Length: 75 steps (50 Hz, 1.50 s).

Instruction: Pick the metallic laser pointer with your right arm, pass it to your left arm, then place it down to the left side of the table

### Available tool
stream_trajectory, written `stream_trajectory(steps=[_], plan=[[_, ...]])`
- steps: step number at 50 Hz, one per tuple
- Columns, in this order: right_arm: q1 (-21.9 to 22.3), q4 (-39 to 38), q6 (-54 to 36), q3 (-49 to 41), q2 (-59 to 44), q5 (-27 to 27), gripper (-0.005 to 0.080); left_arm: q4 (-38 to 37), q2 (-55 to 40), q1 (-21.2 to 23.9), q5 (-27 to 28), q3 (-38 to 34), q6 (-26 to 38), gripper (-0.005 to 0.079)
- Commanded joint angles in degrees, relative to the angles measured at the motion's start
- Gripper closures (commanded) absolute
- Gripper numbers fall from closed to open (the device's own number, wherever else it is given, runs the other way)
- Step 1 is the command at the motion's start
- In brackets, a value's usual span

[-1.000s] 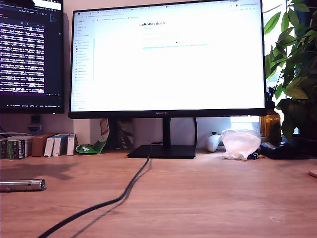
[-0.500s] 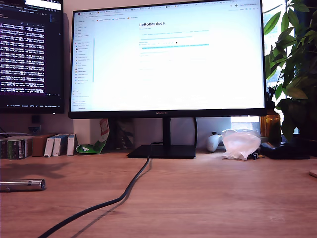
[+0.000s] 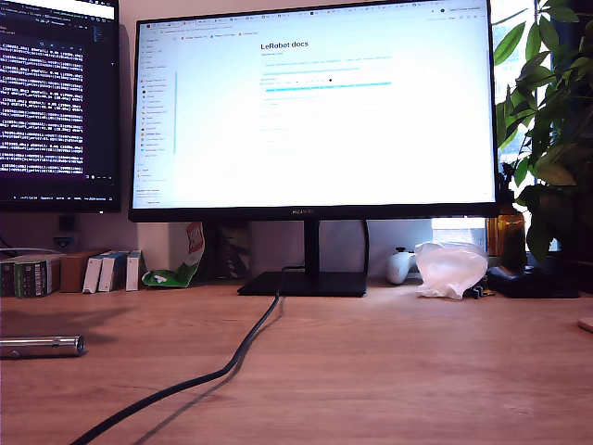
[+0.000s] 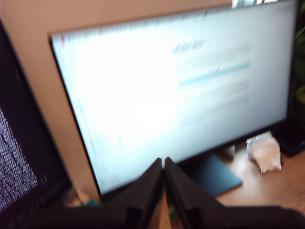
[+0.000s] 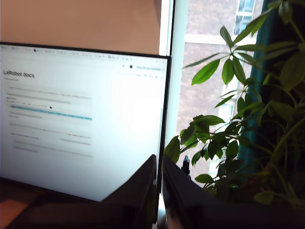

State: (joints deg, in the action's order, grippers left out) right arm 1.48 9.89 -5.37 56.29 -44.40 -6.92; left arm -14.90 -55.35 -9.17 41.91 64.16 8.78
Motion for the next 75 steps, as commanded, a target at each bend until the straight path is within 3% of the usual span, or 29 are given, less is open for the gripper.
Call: stream_trajectory(steps=[1, 9, 23, 46, 65, 75], plan=[[0.0, -0.9, 0.9, -1.8, 2.5, 0.1, 0.0765, 0.5, 2.2, -0.1, 0.1, -3.0, -0.6, 0.0766], [0.1, -3.9, 0.7, -5.0, 7.0, 1.5, 0.0765, 3.8, 6.1, -0.1, 0.1, -6.5, -3.9, 0.0766], [-1.2, -3.1, 0.7, -8.8, 14.9, 1.4, 0.0765, 2.4, 11.7, 1.2, 1.7, -9.7, -5.8, 0.0766], [-2.3, -2.7, 2.1, -18.9, 28.5, 3.1, 0.0765, 5.2, 28.1, 3.9, -4.0, -24.5, -9.0, 0.0766], [-2.2, 3.4, 2.7, -28.3, 37.9, 4.8, 0.0765, 6.9, 35.6, 4.3, -4.4, -36.5, -12.5, 0.0766], [-2.2, 7.3, 7.0, -28.7, 39.5, 4.1, 0.0764, 3.1, 36.7, 4.5, -5.2, -37.4, -15.6, 0.0766]])
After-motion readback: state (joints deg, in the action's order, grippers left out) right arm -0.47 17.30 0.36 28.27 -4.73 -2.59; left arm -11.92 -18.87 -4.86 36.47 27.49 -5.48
